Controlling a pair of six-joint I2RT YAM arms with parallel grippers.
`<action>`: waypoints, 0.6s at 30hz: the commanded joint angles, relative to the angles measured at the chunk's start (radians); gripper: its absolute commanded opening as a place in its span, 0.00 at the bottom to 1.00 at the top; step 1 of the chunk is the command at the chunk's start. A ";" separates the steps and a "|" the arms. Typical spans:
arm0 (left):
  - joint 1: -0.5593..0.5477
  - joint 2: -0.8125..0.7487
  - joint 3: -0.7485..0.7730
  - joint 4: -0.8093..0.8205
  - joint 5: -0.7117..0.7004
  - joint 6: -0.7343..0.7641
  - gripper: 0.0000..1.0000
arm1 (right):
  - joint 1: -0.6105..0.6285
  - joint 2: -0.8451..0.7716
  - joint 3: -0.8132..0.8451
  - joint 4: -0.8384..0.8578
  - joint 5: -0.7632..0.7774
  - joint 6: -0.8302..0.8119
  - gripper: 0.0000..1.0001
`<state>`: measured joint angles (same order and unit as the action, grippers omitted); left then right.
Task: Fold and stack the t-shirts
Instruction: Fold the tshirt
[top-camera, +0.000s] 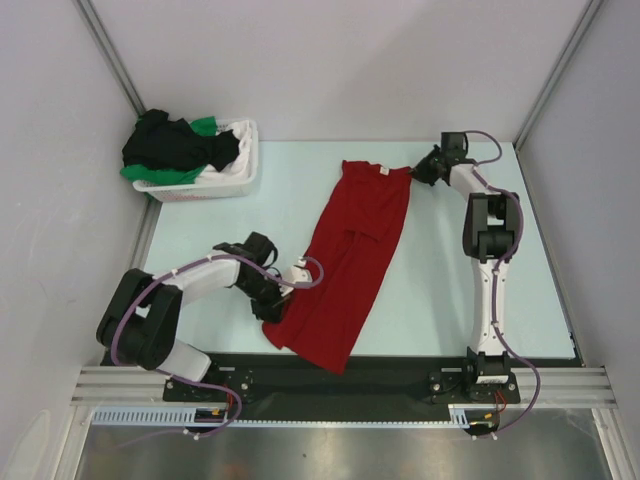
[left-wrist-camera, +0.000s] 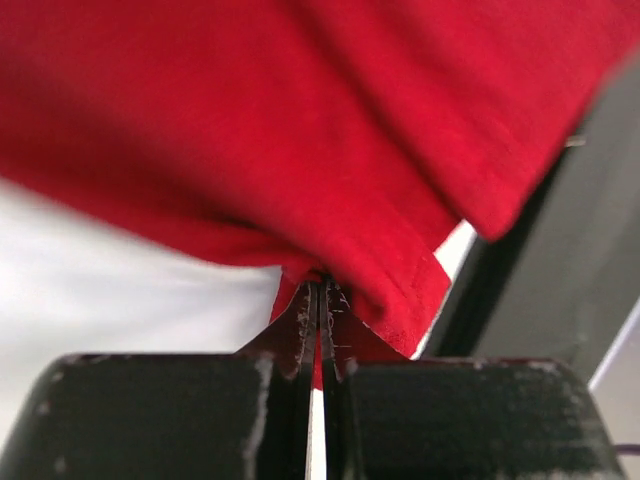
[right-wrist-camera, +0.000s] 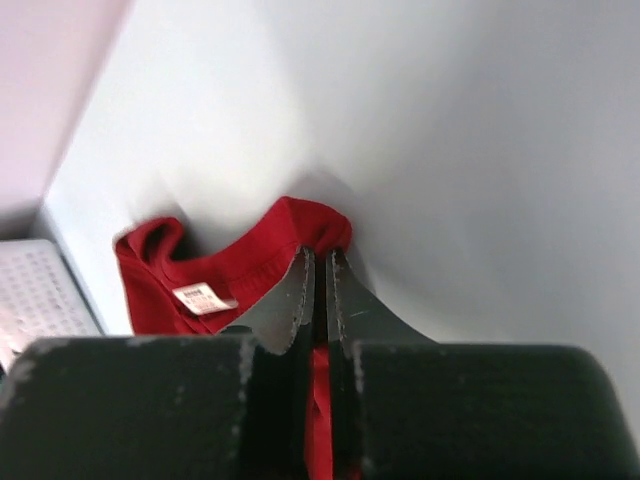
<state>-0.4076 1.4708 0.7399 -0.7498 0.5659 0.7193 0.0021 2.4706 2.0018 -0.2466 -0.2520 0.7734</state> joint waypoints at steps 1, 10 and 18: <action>-0.134 0.049 0.047 0.000 0.120 0.022 0.01 | 0.059 0.108 0.196 0.012 0.014 0.073 0.03; -0.273 0.217 0.207 0.036 0.218 -0.041 0.14 | 0.113 0.197 0.391 0.030 0.049 0.092 0.29; -0.272 0.010 0.107 -0.032 0.072 0.000 0.42 | 0.076 -0.027 0.255 -0.088 0.138 -0.071 0.64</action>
<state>-0.6785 1.6203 0.8890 -0.7460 0.6765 0.6842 0.1043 2.6255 2.3028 -0.2943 -0.1799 0.7795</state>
